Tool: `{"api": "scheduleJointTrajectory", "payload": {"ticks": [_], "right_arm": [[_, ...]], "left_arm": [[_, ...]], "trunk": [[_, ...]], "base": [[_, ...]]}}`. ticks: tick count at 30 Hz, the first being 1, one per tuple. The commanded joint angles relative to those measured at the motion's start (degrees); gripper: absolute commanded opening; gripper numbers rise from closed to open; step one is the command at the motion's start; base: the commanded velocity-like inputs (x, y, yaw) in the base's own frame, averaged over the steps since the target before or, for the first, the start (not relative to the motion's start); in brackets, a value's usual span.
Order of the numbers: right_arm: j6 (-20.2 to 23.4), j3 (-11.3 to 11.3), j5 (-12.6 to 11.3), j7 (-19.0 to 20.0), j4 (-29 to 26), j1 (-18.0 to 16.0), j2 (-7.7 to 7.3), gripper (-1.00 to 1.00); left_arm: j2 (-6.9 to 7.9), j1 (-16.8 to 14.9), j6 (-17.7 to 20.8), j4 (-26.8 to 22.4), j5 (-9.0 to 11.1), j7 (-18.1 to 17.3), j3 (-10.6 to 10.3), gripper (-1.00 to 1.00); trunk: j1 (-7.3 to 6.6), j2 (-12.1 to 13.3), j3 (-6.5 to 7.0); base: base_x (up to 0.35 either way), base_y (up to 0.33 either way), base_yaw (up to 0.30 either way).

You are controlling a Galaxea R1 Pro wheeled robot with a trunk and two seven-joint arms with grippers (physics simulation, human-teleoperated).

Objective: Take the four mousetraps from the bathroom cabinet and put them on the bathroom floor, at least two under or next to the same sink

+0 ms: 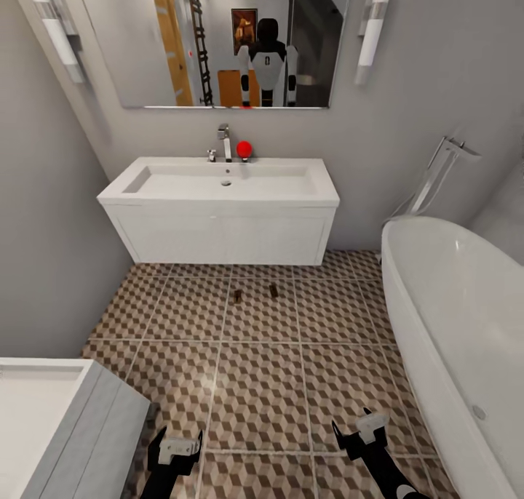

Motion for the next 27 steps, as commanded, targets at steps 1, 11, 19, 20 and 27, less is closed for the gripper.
{"api": "scheduleJointTrajectory", "payload": {"ticks": [1,11,19,20,27], "right_arm": [[-0.2,-0.1,0.3,0.0,0.0,0.0,-0.02,1.0],[-0.1,-0.1,0.3,0.0,0.0,0.0,-0.01,1.0],[-0.1,-0.1,0.3,0.0,0.0,0.0,0.05,1.0],[-0.1,-0.1,0.3,0.0,0.0,0.0,0.03,1.0],[-0.2,-0.1,0.3,0.0,0.0,0.0,0.0,1.0]], "left_arm": [[-0.05,-0.1,-0.3,0.2,0.3,0.3,-0.5,1.0],[-0.2,-0.1,0.0,0.3,0.3,0.3,-0.5,1.0],[-0.22,-0.1,0.1,0.2,0.3,0.3,-0.5,1.0],[-0.22,-0.1,0.1,0.2,0.3,0.3,-0.5,1.0],[-0.22,-0.1,0.2,0.3,0.3,0.3,-0.5,1.0]], "trunk": [[-0.22,0.4,0.23],[-2.42,4.4,2.93],[-4.17,7.6,5.08],[-4.39,8.0,5.35],[-5.93,10.8,7.24]], "base": [[0.0,0.0,0.0],[0.0,0.0,0.0],[0.0,0.0,0.0],[0.0,0.0,0.0],[0.0,0.0,0.0]]}}
